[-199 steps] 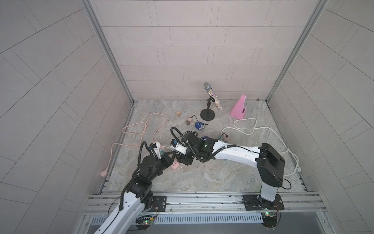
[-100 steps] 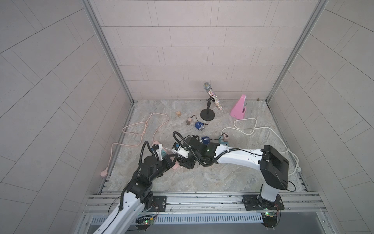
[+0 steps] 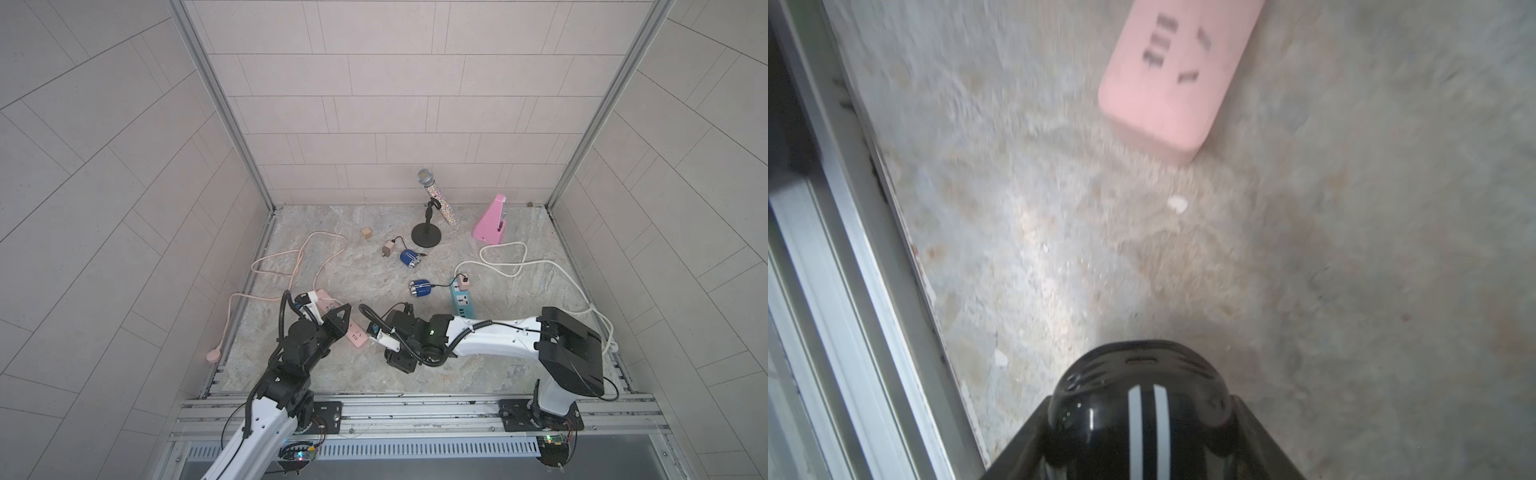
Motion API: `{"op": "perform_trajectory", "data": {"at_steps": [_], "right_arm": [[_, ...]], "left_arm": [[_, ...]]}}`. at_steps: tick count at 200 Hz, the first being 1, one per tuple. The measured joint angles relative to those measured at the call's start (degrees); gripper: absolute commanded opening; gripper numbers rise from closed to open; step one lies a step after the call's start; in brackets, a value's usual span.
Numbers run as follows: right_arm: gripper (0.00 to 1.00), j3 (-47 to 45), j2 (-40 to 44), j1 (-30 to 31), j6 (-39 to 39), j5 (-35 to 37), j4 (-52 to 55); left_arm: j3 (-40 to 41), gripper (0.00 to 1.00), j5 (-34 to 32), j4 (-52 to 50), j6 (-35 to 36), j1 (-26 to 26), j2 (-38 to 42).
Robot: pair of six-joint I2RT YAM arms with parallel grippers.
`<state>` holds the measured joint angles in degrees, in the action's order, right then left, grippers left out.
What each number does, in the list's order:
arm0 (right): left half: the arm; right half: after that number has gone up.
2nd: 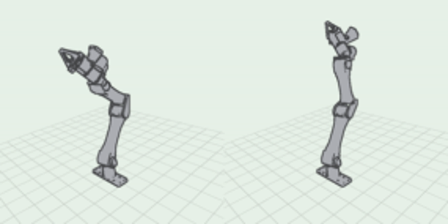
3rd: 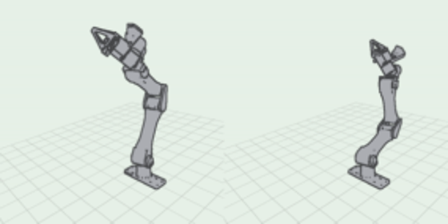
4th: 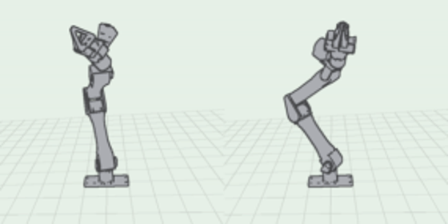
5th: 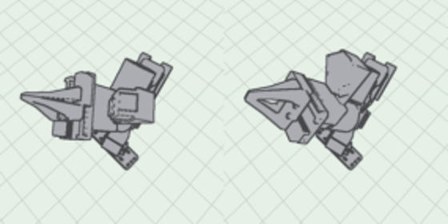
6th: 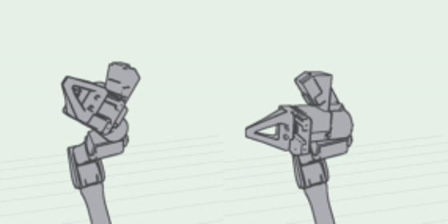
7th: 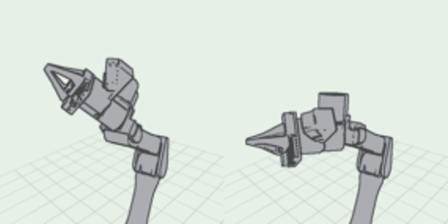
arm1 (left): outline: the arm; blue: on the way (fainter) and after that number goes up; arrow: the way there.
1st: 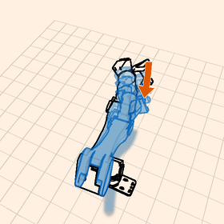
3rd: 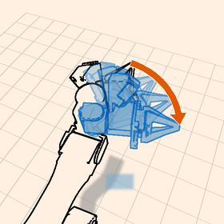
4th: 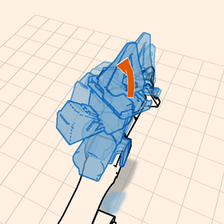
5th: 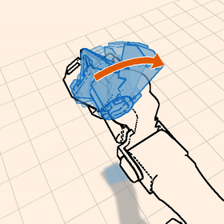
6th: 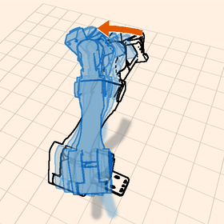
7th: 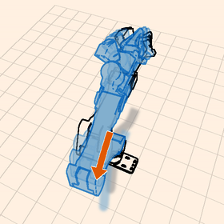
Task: Unplug the electric shaver
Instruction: Remove the charging cable from the electric shaver, then place the electric shaver at the center of the board, then place the charging cable at the center of the board.
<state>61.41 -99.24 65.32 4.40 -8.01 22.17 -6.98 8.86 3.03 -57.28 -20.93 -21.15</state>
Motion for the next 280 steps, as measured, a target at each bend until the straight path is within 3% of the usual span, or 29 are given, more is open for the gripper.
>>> {"op": "perform_trajectory", "data": {"at_steps": [51, 100, 139, 195, 230, 280], "right_arm": [[0.26, 2.14, -0.55, -0.92, 0.55, 0.87, 4.46], [0.26, 19.21, -2.27, -10.14, -2.75, 2.82, 9.57], [0.26, 36.65, -12.22, -16.98, -5.53, 1.64, 12.66], [0.26, 57.66, -31.61, -20.24, -8.85, -0.55, 23.41], [0.26, 61.66, -36.76, -21.46, -9.05, -0.57, 27.80], [0.27, 63.32, -37.16, -22.14, -9.07, -0.44, 28.46]], "left_arm": [[0.00, 0.00, -1.20, 0.07, 0.31, 0.00, -0.04], [0.98, 0.00, -0.50, 0.04, -0.72, 0.00, 1.60], [1.46, 0.00, 0.61, -0.15, -1.38, 0.00, 2.43], [1.46, 0.00, 1.97, -0.31, -1.62, 0.00, 2.51], [1.46, 0.00, 2.56, -0.42, -1.84, 0.00, 3.02], [1.46, 0.00, 2.69, -1.77, -1.84, 0.00, 4.50]]}}
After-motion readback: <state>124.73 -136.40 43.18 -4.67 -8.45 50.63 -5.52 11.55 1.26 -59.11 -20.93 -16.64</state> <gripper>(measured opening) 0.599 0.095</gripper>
